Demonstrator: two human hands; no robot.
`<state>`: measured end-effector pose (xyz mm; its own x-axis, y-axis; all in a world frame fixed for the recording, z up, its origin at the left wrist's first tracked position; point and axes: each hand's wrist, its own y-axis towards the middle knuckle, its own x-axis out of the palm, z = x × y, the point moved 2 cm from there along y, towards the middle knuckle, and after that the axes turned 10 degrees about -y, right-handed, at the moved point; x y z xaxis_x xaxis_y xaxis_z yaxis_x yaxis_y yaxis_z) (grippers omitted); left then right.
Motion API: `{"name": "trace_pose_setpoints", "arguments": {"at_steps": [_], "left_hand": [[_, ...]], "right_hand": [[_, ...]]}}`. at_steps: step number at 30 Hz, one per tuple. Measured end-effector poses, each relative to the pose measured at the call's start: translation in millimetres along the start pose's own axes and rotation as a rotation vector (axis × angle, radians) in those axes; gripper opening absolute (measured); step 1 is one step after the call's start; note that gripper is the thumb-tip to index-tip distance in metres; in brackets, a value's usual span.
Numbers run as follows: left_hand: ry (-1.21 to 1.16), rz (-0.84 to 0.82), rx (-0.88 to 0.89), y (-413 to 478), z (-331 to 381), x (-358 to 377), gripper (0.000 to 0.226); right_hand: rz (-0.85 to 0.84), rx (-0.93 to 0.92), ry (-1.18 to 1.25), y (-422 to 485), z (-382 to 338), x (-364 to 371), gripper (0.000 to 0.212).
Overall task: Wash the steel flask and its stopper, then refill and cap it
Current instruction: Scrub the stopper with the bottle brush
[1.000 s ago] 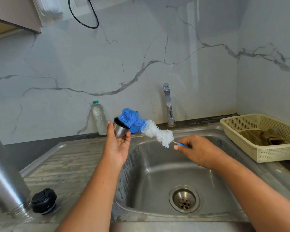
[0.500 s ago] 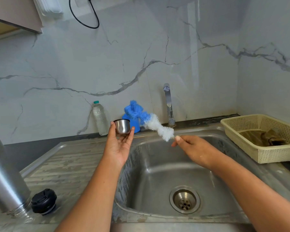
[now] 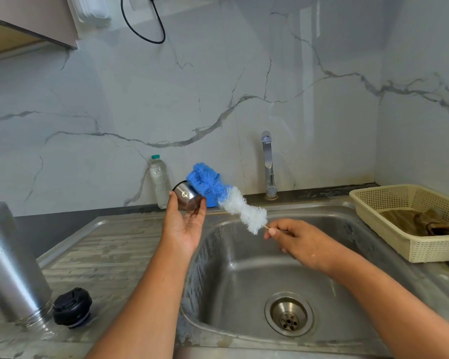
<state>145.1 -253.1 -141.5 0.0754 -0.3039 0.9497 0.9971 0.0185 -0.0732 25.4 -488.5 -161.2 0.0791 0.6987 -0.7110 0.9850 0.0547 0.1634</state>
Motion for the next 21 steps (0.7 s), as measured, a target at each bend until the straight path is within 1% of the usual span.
{"name": "trace_pose_setpoints", "arguments": {"at_steps": [6,8,10,12,14,17,19,21], "left_hand": [[0.175,-0.110,0.013,-1.7,-5.6,2.2,0.034],[0.155,-0.103,0.023,-3.4,-6.0,3.6,0.032],[0.105,-0.074,0.065,-3.5,-0.1,3.7,0.034],[0.108,-0.054,0.092,-1.0,6.7,0.8,0.036],[0.172,-0.077,0.066,-1.0,4.6,-1.7,0.036],[0.270,-0.122,0.016,-5.7,-8.3,2.4,0.030],[0.236,-0.107,0.040,-4.7,-7.0,4.5,0.034],[0.174,-0.086,0.075,-1.8,1.0,3.3,0.037]], "right_hand": [[0.027,-0.016,-0.014,3.6,2.7,0.8,0.021],[0.024,-0.008,-0.018,4.5,4.6,0.8,0.021],[0.005,0.009,-0.054,4.9,7.2,-0.7,0.022],[-0.002,0.012,-0.082,5.3,9.0,-1.1,0.024],[-0.004,0.017,-0.087,6.2,7.8,0.8,0.026],[0.045,0.020,-0.070,6.7,6.0,-1.5,0.027],[0.040,0.009,-0.065,3.7,5.8,-6.3,0.026],[-0.002,-0.010,-0.047,-0.1,5.6,-6.8,0.026]]}}
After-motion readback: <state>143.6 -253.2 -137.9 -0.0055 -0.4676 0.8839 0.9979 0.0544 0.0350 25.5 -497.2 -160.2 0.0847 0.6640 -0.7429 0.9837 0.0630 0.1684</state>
